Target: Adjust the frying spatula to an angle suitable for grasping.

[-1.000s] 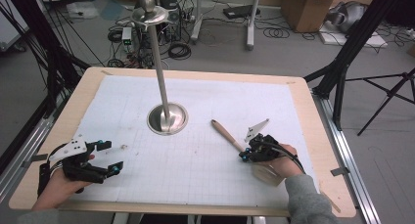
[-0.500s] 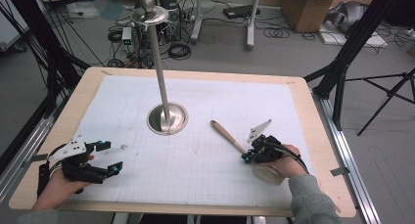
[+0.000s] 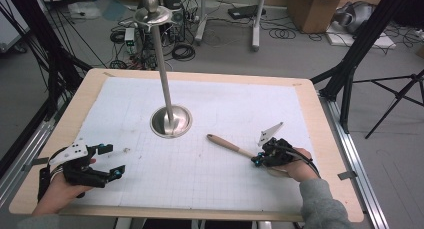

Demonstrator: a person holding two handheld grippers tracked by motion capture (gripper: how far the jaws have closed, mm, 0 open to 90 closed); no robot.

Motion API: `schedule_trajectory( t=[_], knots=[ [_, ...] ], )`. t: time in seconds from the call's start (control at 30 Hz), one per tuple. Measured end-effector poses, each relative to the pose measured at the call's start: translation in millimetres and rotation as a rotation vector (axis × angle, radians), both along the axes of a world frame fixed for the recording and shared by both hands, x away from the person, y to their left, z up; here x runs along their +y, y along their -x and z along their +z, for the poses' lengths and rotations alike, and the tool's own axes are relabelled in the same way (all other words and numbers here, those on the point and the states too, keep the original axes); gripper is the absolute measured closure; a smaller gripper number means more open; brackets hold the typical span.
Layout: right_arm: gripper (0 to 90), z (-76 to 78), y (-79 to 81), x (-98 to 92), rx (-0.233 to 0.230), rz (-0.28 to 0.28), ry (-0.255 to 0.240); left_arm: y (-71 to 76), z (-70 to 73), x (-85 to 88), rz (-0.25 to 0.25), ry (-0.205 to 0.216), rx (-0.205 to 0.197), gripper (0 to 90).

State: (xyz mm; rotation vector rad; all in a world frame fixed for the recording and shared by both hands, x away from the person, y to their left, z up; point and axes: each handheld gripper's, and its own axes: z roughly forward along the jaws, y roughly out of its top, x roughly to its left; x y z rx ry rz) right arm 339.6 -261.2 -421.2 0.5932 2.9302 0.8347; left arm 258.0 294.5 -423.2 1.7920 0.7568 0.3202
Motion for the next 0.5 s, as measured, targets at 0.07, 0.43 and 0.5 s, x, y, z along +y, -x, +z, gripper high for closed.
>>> schedule_trajectory(
  t=[0.07, 0.43, 0.5],
  knots=[
    [89.9, 2.6, 1.4, -0.1, -0.004, 0.005, -0.046, -0.3, -0.1, -0.1, -0.001, -0.002, 0.001, 5.9],
    [89.9, 15.1, 4.7, -4.4, -0.056, -0.020, -0.136, -1.0, -0.4, -0.1, 0.000, -0.001, 0.003, 5.9],
    [89.6, 15.9, 4.3, -6.3, -0.061, -0.025, -0.140, -1.1, -0.6, 0.2, -0.002, -0.006, 0.003, 5.9]
  ],
)
